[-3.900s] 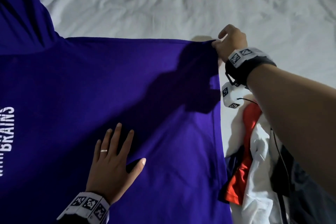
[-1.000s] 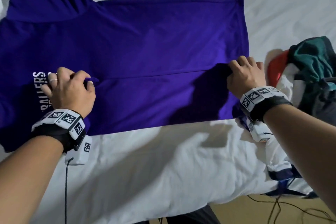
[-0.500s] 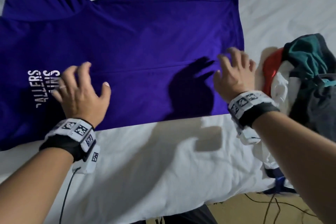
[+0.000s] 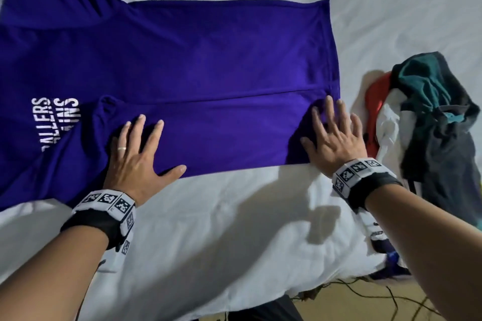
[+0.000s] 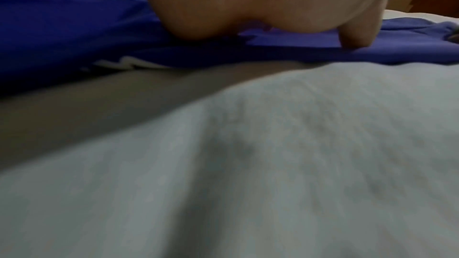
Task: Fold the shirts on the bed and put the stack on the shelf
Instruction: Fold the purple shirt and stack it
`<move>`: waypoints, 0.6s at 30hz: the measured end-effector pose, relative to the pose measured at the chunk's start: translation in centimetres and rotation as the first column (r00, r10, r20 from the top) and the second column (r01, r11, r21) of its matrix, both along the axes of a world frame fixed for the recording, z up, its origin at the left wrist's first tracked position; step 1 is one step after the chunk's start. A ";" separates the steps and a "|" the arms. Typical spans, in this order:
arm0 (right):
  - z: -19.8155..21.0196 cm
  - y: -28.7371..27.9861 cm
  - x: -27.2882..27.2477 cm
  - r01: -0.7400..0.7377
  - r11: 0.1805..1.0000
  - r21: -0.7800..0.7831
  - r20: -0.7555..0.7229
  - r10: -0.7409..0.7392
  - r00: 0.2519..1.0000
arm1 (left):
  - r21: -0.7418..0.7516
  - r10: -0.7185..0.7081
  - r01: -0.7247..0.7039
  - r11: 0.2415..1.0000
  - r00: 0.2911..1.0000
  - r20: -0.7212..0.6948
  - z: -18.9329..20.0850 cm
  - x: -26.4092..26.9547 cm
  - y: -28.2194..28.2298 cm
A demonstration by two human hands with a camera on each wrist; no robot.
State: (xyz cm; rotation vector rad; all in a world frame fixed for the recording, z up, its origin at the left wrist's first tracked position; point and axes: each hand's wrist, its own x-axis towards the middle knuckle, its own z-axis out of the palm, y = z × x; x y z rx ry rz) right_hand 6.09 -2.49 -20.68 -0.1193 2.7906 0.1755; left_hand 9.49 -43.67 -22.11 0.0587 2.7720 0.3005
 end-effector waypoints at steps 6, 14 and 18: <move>0.1 -3.8 3.1 -0.303 0.948 -0.101 0.076 0.311 0.947 | -0.135 -0.114 0.101 0.986 0.989 -0.091 1.5 3.8 -3.9; -1.7 -2.2 3.8 -0.143 0.988 -0.063 0.051 0.146 0.988 | -0.319 -0.215 0.179 0.931 0.974 -0.079 0.5 3.3 -7.9; -0.9 -1.1 4.1 -0.153 0.988 -0.027 0.116 0.156 0.981 | -0.292 -0.233 0.216 0.932 0.972 -0.022 1.9 3.6 -8.9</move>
